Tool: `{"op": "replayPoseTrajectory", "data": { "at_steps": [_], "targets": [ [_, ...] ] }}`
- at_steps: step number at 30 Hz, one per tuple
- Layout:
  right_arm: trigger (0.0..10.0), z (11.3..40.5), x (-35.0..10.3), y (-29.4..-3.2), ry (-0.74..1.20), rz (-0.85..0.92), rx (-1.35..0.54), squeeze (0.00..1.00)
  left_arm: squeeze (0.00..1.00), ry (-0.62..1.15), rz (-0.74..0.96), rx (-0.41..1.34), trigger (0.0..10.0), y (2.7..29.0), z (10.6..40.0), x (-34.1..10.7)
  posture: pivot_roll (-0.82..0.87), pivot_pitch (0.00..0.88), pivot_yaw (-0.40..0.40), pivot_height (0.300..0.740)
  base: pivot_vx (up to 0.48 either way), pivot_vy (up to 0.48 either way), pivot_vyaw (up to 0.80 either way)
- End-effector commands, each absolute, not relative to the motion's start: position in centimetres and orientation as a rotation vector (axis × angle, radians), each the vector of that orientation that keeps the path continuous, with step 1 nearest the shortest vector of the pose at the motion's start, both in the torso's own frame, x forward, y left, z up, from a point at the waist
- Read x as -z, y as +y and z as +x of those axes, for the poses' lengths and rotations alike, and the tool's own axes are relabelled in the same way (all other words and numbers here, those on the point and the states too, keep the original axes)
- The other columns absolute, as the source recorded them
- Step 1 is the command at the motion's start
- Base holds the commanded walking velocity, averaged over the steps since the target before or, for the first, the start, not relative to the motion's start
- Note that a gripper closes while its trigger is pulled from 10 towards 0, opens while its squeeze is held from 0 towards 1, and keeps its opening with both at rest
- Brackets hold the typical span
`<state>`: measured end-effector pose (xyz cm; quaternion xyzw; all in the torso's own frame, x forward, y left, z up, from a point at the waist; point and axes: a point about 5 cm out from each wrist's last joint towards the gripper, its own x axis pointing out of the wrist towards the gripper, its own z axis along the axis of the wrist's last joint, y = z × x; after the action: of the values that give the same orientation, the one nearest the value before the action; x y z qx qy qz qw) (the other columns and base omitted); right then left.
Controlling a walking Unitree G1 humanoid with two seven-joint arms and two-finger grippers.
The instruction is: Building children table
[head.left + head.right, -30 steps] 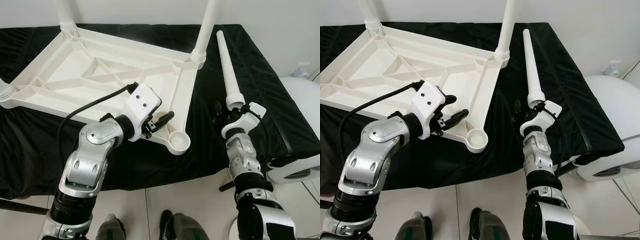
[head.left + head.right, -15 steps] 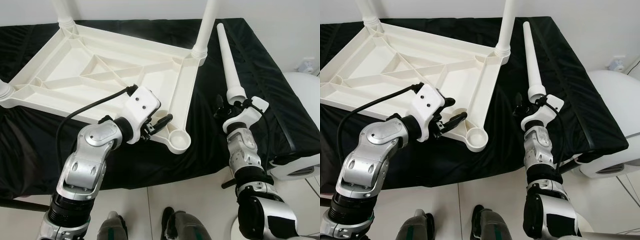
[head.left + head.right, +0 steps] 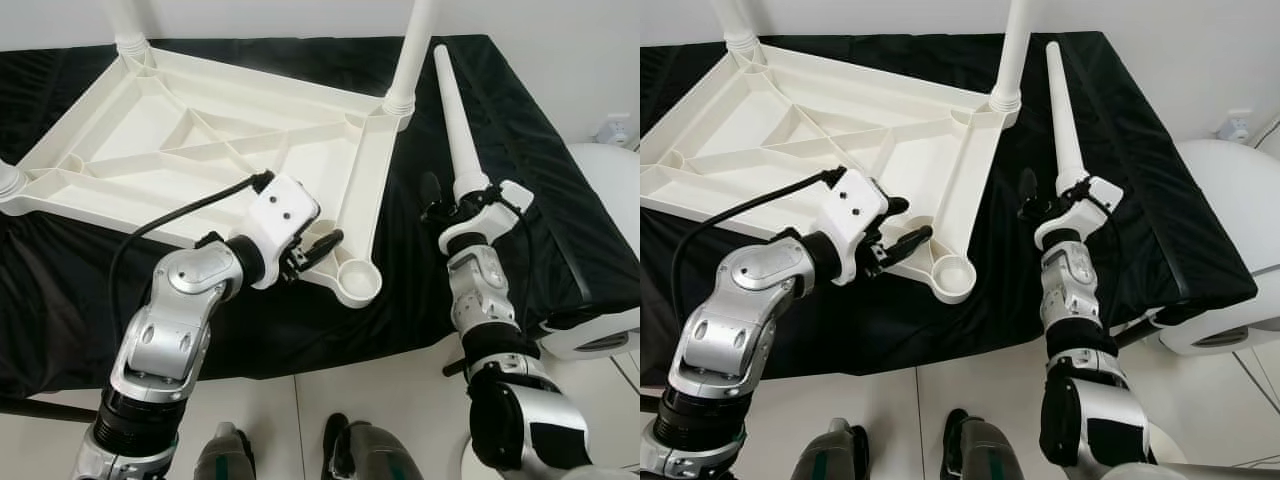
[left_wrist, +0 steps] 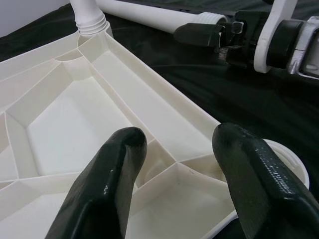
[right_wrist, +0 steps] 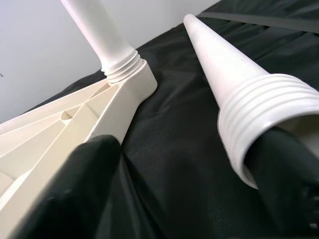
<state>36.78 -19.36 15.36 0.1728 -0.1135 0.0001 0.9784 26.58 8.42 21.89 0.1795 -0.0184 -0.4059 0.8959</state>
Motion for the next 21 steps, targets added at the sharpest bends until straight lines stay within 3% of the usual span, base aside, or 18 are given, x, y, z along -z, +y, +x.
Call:
{"op": "replayPoseTrajectory", "data": {
  "at_steps": [1, 6, 7, 9, 10, 21],
  "targets": [
    [4.3, 36.83, -15.21, -19.74, -0.229, 0.357, 0.025, 0.0, 0.0, -0.044, 0.365, 0.789, 10.0, 8.44, 26.41, -21.89, 0.11, 0.195, -0.014, 0.74, 0.0, 0.0, 0.0],
    [4.5, 37.17, -15.5, -19.87, -0.232, 0.363, 0.04, 0.0, 0.0, -0.041, 0.365, 0.79, 10.0, 8.47, 26.31, -21.88, 0.11, 0.199, -0.009, 0.74, 0.0, 0.0, 0.0],
    [3.6, 37.26, -15.56, -19.95, -0.232, 0.362, 0.05, 0.0, 0.0, -0.04, 0.365, 0.79, 10.0, 8.47, 26.29, -21.89, 0.11, 0.202, -0.007, 0.74, 0.0, 0.0, 0.0],
    [3.6, 37.32, -15.59, -20.01, -0.233, 0.361, 0.058, 0.0, 0.0, -0.038, 0.365, 0.791, 10.0, 8.48, 26.27, -21.9, 0.11, 0.203, -0.005, 0.74, 0.0, 0.0, 0.0],
    [0.2, 37.4, -15.65, -20.05, -0.234, 0.363, 0.063, 0.0, 0.0, -0.037, 0.365, 0.791, 10.0, 8.49, 26.25, -21.89, 0.11, 0.204, -0.005, 0.74, 0.0, 0.0, 0.0],
    [0.0, 37.61, -15.48, -20.12, -0.23, 0.382, 0.115, 0.0, 0.0, -0.024, 0.375, 0.783, 10.0, 8.91, 26.18, -21.88, 0.13, 0.213, 0.003, 0.74, 0.0, 0.0, 0.0]
  ]
}}
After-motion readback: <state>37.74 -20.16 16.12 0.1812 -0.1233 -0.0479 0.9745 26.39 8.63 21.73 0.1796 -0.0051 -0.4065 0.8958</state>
